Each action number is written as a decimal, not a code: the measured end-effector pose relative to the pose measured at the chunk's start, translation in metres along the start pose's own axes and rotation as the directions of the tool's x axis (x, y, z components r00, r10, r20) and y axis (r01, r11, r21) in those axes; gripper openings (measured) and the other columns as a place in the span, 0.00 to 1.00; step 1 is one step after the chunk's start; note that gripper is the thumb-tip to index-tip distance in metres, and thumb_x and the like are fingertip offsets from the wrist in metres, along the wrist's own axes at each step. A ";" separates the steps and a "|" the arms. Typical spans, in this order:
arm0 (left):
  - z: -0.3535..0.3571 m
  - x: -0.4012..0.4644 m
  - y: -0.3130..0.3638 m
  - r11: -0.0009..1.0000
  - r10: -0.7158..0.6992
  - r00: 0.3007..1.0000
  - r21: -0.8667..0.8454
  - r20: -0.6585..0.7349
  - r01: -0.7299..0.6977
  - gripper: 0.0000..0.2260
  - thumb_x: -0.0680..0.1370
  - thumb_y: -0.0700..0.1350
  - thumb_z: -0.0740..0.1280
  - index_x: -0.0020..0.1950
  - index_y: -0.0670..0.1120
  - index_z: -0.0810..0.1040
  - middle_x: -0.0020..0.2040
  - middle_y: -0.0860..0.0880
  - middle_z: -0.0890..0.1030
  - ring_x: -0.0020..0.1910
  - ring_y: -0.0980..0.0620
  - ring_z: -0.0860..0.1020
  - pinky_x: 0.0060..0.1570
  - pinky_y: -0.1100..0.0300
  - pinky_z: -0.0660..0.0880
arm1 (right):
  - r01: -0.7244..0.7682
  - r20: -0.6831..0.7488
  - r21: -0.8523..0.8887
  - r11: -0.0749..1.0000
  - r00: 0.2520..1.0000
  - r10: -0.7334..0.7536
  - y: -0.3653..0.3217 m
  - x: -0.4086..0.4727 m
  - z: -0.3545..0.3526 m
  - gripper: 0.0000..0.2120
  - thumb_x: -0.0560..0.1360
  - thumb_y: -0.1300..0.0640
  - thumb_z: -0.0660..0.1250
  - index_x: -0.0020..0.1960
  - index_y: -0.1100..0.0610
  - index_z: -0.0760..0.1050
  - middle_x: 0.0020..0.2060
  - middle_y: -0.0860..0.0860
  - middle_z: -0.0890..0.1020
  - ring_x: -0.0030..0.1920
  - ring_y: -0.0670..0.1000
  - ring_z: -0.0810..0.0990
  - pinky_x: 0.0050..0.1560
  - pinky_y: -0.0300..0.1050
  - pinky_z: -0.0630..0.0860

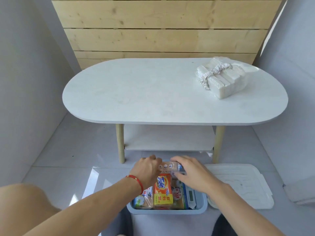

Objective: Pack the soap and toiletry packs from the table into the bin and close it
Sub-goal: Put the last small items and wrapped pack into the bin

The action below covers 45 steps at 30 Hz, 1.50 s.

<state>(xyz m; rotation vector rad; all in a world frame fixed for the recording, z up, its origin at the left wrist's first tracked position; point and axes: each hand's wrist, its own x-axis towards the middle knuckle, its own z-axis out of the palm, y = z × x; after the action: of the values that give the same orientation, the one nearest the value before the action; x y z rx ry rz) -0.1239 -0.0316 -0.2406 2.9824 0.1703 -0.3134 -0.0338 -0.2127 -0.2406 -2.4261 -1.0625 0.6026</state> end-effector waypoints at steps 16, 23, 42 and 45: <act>0.094 -0.006 -0.025 0.990 -0.072 0.997 -0.120 -0.025 0.068 0.21 0.77 0.49 0.64 0.70 0.53 0.72 0.63 0.51 0.76 0.62 0.49 0.74 0.64 0.55 0.72 | 0.033 0.091 -0.163 0.986 0.996 -0.018 0.013 0.012 0.104 0.35 0.81 0.60 0.61 0.83 0.51 0.50 0.83 0.46 0.48 0.83 0.50 0.49 0.79 0.51 0.58; 0.088 -0.003 -0.027 0.974 -0.054 0.999 -0.219 0.007 0.054 0.20 0.79 0.46 0.55 0.71 0.50 0.72 0.67 0.50 0.77 0.66 0.49 0.75 0.69 0.56 0.70 | -0.023 0.208 -0.183 0.983 0.976 0.061 0.019 0.016 0.109 0.33 0.84 0.52 0.57 0.84 0.47 0.45 0.83 0.42 0.42 0.83 0.53 0.44 0.80 0.57 0.52; -0.010 -0.011 0.020 0.916 -0.388 0.922 -0.111 0.003 0.386 0.12 0.75 0.48 0.61 0.55 0.49 0.79 0.52 0.46 0.82 0.52 0.41 0.81 0.45 0.55 0.76 | -0.066 -0.057 0.163 0.984 0.995 0.076 -0.017 0.002 0.012 0.18 0.80 0.59 0.65 0.69 0.49 0.76 0.65 0.45 0.80 0.58 0.43 0.80 0.62 0.46 0.79; -0.074 -0.007 0.038 0.946 -0.289 0.947 -0.190 -0.138 0.261 0.10 0.73 0.50 0.63 0.49 0.51 0.82 0.45 0.45 0.82 0.46 0.39 0.81 0.40 0.56 0.73 | 0.089 -0.315 0.206 0.975 0.949 -0.020 -0.036 0.005 -0.035 0.17 0.78 0.63 0.65 0.64 0.50 0.78 0.60 0.44 0.80 0.50 0.42 0.81 0.54 0.44 0.81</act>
<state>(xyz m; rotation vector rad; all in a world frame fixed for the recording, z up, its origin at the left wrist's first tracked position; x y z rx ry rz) -0.1110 -0.0587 -0.1625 2.8101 0.6057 -0.0752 -0.0329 -0.1934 -0.1937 -2.2001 -0.8787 0.2856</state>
